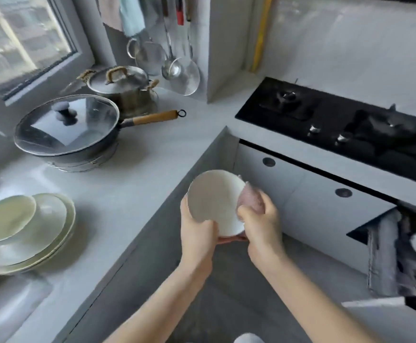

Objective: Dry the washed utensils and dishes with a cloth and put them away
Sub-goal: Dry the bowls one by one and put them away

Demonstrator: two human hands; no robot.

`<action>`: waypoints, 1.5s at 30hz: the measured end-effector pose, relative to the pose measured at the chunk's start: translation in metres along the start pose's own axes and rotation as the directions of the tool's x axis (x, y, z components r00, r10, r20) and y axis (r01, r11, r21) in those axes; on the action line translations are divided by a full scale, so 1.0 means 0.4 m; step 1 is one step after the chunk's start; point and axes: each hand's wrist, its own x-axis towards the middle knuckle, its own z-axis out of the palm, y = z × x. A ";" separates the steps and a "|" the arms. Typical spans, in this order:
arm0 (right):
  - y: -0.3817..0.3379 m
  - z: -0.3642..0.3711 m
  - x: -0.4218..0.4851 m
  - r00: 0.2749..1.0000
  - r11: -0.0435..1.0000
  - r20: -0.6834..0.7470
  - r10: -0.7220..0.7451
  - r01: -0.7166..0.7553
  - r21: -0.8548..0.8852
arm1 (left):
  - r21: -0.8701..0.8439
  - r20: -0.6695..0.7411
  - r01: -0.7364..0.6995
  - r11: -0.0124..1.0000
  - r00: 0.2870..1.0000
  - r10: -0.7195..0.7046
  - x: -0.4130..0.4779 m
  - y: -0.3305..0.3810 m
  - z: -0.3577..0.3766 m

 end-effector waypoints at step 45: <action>0.133 -1.886 0.245 0.928 0.886 -0.083 0.364 -0.317 0.338 | 0.780 0.625 -0.353 0.516 0.448 -0.639 -0.012 -0.951 1.532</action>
